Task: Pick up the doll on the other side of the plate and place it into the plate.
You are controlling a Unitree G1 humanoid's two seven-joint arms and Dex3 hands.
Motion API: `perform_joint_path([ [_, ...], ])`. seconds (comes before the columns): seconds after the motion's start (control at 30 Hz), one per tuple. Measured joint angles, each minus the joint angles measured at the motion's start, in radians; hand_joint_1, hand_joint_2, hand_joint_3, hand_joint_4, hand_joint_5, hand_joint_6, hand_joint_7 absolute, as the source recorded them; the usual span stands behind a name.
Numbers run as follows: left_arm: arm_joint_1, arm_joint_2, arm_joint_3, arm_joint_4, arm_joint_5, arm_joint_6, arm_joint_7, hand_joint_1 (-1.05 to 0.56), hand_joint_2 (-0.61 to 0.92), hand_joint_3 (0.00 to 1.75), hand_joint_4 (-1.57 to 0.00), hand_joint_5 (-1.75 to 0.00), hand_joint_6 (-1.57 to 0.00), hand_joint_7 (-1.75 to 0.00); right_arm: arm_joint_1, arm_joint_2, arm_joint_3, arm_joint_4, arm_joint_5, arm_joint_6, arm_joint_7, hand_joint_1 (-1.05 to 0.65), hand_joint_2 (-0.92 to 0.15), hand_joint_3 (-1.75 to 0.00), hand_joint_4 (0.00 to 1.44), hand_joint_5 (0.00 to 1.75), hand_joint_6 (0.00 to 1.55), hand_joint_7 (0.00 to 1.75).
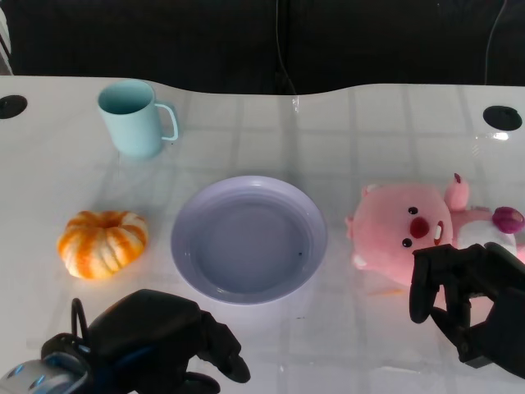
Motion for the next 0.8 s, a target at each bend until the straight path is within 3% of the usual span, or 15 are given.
perform_joint_path([
  [0.17,0.000,0.000,0.000,0.000,0.000,-0.001,-0.001,-0.25,0.92,0.25,-0.75,-1.29,-1.09,-0.01,0.000,0.000,0.000,0.000,0.000,0.002,-0.001,0.01,-0.38,-1.34,0.81,1.70,0.79,1.43],
  [0.27,0.000,0.000,0.000,0.001,0.000,-0.011,0.001,-0.25,0.92,0.25,-0.75,-1.29,-1.09,-0.01,0.000,0.000,-0.003,0.000,0.003,0.002,-0.005,0.02,-0.44,-1.24,0.79,1.56,0.79,1.28],
  [0.3,0.000,0.000,0.000,0.001,0.000,-0.012,0.000,-0.25,0.92,0.25,-0.75,-1.29,-1.09,-0.01,-0.001,0.000,-0.005,0.000,0.009,0.002,-0.006,0.03,-0.46,-1.18,0.78,1.49,0.79,1.22],
  [0.4,0.000,0.000,0.000,0.001,0.001,-0.014,0.000,-0.24,0.92,0.24,-0.75,-1.28,-1.09,-0.01,0.000,0.004,-0.010,0.000,0.017,0.000,-0.028,-0.03,-0.63,-0.75,0.74,1.20,0.78,0.81],
  [0.43,0.000,0.000,0.000,0.001,0.001,-0.015,0.000,-0.24,0.92,0.25,-0.75,-1.28,-1.09,-0.01,0.000,0.008,-0.013,-0.001,0.016,-0.002,-0.041,-0.06,-0.71,-0.58,0.70,1.09,0.77,0.62],
  [0.53,0.000,0.000,0.001,0.001,0.001,-0.015,0.000,-0.25,0.92,0.26,-0.75,-1.29,-1.09,-0.01,0.002,0.019,-0.019,-0.003,0.006,-0.031,-0.088,-0.13,-0.78,-0.39,0.56,0.89,0.69,0.34],
  [0.8,0.000,0.000,0.002,0.001,0.001,-0.010,0.000,-0.25,0.92,0.26,-0.76,-1.24,-1.09,-0.01,0.001,0.018,-0.028,0.006,-0.097,-0.100,-0.200,-0.35,-0.92,-0.13,0.15,0.58,0.37,0.01],
])
